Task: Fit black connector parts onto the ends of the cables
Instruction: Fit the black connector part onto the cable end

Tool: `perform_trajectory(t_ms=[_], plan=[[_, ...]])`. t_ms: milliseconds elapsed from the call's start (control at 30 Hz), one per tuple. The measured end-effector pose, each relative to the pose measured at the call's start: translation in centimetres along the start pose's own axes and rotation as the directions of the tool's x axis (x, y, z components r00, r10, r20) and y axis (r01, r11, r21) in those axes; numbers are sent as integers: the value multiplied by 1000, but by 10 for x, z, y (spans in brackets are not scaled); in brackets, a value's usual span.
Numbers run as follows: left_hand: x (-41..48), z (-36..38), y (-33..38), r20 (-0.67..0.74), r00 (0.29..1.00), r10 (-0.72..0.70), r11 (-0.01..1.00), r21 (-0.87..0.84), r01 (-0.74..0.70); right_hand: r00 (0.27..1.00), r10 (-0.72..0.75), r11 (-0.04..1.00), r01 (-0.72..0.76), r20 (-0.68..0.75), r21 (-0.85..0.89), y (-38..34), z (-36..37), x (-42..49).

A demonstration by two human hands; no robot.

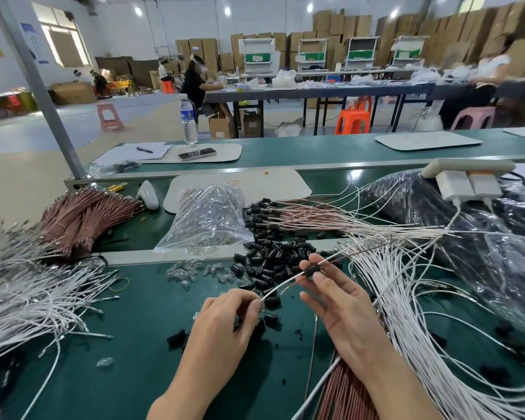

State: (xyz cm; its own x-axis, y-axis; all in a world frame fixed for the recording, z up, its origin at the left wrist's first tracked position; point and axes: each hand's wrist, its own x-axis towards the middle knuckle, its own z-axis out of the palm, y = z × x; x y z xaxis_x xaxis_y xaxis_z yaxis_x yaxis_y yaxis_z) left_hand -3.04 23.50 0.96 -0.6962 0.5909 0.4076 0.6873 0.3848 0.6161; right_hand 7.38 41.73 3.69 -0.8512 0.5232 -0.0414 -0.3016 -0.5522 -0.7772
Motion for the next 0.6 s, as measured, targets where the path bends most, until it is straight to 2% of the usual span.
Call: perform_trajectory(t_ms=[300,467,600], plan=[[-1,5,3,-3,1000,18,999,-34,-18,998,34,986,-26,47,-167,11,11,-2],[1,4,1,-52,998,-43,986,-161,34,1000,4,998,-4,10,-67,5,3,0],[-1,0,1,-31,998,-55,992,-116,51,1000,13,1000,-13,0,22,2,-1,1]])
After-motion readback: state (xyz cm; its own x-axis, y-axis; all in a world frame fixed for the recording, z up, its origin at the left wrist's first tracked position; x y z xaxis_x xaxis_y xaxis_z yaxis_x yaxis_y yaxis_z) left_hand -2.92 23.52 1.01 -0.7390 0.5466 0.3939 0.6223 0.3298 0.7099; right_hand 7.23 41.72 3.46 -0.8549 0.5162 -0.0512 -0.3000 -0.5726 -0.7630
